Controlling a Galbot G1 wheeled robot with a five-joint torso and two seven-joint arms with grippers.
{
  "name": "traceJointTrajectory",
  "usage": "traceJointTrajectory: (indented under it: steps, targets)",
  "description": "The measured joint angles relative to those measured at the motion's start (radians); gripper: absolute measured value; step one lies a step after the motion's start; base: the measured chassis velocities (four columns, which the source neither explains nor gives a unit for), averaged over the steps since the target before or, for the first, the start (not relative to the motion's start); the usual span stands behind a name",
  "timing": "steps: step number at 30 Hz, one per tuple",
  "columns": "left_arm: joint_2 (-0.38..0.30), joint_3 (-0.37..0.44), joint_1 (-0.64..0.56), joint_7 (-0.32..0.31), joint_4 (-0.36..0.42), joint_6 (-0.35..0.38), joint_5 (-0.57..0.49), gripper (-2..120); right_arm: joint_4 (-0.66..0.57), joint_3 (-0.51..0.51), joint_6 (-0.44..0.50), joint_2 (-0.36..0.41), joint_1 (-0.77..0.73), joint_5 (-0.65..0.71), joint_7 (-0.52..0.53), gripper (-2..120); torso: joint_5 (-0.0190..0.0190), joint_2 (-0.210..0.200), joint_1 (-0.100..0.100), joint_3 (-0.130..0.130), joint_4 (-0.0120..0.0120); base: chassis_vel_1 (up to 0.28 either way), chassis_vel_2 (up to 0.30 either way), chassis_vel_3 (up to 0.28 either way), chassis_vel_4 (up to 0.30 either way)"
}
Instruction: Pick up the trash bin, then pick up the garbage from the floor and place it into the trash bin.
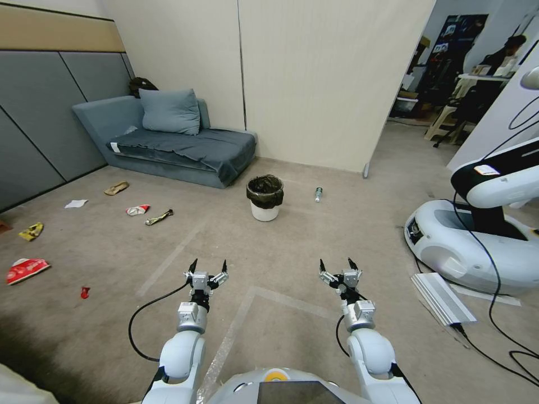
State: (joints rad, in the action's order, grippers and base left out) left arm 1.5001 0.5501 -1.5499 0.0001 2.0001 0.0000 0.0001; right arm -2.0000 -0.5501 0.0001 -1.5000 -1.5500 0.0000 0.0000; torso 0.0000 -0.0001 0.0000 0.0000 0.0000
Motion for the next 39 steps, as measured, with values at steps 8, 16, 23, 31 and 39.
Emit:
traceJointTrajectory:
  steps: [8, 16, 23, 31, 39]
  targets:
    - [0.0, 0.0, 0.0, 0.0, 0.0, 0.0, 0.0, 100, 0.0, 0.0, 0.0, 0.0, 0.0, 0.0, 0.0, 100, 0.0, 0.0, 0.0, 0.0, 0.0, 0.0, 0.0, 0.0, 0.0]
    - [0.002, -0.024, -0.026, -0.029, 0.106, 0.078, 0.034, 100, -0.133, 0.0, -0.017, -0.028, -0.068, -0.056, 0.015, 100, 0.0001, 0.0, 0.0, 0.0, 0.0, 0.0, 0.0, 0.0, 0.0]
    - [0.009, -0.069, -0.076, -0.084, 0.308, 0.23, 0.099, 100, -0.34, -0.001, -0.049, -0.072, -0.17, -0.146, 0.041, 100, 0.0, 0.0, 0.0, 0.0, 0.0, 0.0, 0.0, 0.0, 0.0]
    - [0.003, -0.112, -0.127, -0.136, 0.481, 0.368, 0.17, 100, -0.507, -0.002, -0.075, -0.107, -0.256, -0.22, 0.064, 100, 0.0001, 0.0, 0.0, 0.0, 0.0001, 0.0, 0.0, 0.0, 0.0]
    - [-0.001, -0.134, -0.141, -0.175, 0.495, 0.387, 0.199, 100, -0.485, -0.012, 0.015, -0.108, -0.262, -0.134, 0.067, 100, -0.0001, 0.0, 0.0, 0.0, 0.0, 0.0, 0.0, 0.0, 0.0]
